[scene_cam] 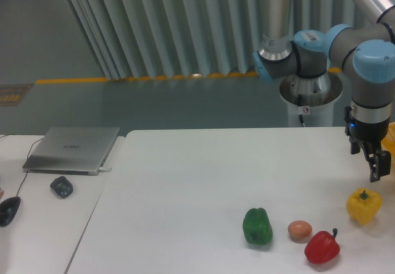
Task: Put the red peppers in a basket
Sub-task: 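Move the open gripper away from the yellow pepper toward the red pepper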
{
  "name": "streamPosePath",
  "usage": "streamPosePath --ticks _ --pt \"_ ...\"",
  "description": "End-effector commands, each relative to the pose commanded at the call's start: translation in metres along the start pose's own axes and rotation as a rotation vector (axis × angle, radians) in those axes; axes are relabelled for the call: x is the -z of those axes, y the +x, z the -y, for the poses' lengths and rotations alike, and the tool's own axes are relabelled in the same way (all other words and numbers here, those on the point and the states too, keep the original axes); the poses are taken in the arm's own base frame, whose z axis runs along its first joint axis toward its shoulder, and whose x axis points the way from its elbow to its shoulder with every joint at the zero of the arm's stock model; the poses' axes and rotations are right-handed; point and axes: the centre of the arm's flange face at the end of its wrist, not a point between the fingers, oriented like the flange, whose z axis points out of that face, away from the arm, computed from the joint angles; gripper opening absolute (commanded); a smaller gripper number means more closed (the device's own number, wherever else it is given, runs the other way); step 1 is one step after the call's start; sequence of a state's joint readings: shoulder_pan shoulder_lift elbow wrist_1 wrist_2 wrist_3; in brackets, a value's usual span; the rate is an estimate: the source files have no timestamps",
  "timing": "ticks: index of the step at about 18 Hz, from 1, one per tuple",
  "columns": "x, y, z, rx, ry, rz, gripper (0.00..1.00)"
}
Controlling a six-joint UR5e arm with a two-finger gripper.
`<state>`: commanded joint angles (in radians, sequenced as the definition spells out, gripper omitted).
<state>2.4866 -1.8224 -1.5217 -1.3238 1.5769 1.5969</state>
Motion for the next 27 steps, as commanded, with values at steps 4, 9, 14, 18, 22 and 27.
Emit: streamPosePath --ticks 4,9,14,18,22,27 --pt "0.0 0.0 0.0 0.02 0.005 0.0 1.0" --pt "-0.005 0.004 0.024 0.064 0.004 -0.008 1.0" --pt "-0.023 0.01 0.025 0.095 0.011 0.032 1.0" --pt "-0.03 0.011 0.026 0.121 0.028 0.06 1.0" --pt "-0.026 0.006 0.032 0.246 0.099 0.095 1.0" --pt "-0.019 -0.012 0.055 0.486 0.125 0.127 1.0"
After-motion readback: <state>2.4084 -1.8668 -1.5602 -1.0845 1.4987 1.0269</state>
